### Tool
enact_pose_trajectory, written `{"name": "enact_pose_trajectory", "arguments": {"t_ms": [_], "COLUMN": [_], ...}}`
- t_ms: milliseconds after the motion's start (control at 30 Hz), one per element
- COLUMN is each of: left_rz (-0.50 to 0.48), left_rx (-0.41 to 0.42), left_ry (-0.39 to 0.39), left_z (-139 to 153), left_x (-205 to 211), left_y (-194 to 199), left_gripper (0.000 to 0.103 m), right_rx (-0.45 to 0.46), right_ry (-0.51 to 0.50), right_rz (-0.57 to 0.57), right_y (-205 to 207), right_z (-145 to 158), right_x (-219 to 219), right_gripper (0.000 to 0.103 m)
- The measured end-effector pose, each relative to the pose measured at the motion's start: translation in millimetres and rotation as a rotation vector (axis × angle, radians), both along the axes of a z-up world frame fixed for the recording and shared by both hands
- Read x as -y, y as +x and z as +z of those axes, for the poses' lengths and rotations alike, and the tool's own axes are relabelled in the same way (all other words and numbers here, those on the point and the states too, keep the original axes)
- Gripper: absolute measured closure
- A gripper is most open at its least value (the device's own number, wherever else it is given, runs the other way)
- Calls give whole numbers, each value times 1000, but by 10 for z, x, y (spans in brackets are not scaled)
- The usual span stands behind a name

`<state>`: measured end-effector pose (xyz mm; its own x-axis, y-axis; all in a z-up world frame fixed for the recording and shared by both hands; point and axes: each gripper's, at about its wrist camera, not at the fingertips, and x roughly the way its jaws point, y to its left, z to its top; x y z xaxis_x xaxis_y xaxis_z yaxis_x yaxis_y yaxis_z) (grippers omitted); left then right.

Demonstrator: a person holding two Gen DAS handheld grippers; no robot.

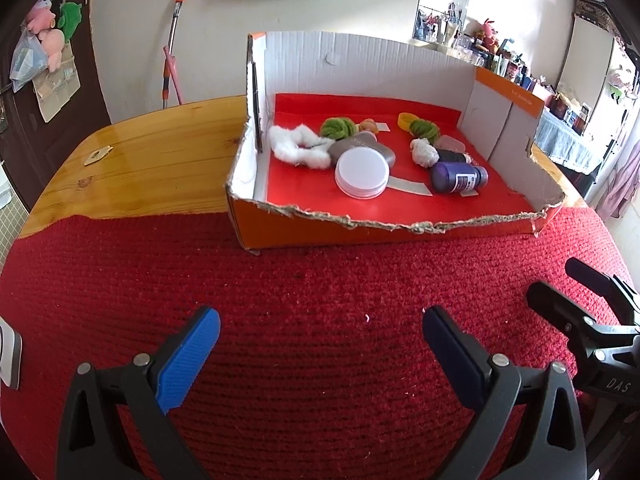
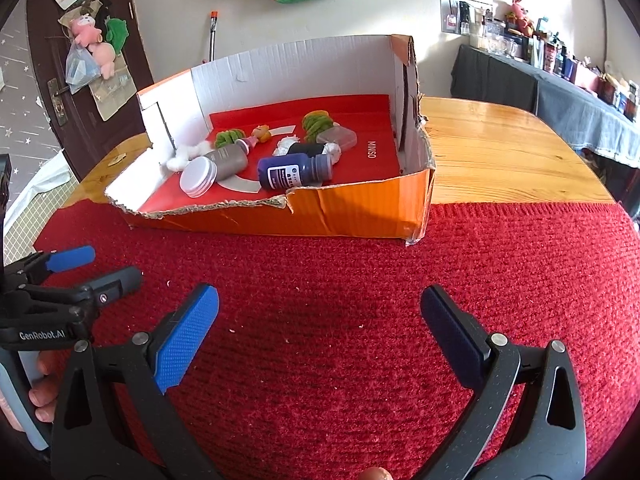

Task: Organize objects

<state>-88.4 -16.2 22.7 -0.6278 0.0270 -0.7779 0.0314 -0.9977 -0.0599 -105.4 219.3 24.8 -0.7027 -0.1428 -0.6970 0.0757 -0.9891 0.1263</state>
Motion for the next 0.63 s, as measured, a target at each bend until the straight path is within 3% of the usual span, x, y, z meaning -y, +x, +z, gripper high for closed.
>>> {"name": "enact_pose_trajectory", "arguments": {"t_ms": [633], "left_rz": [-8], "left_rx": [48], "left_ry": [6], "left_z": [-84], "left_x": [0], "left_y": [-44], "left_gripper": [0], "right_rx": [43], "right_ry": [-9], "right_rz": [-6], "right_y": [-38], "right_z": [-75], "right_x": [-27], "right_gripper": [0]}}
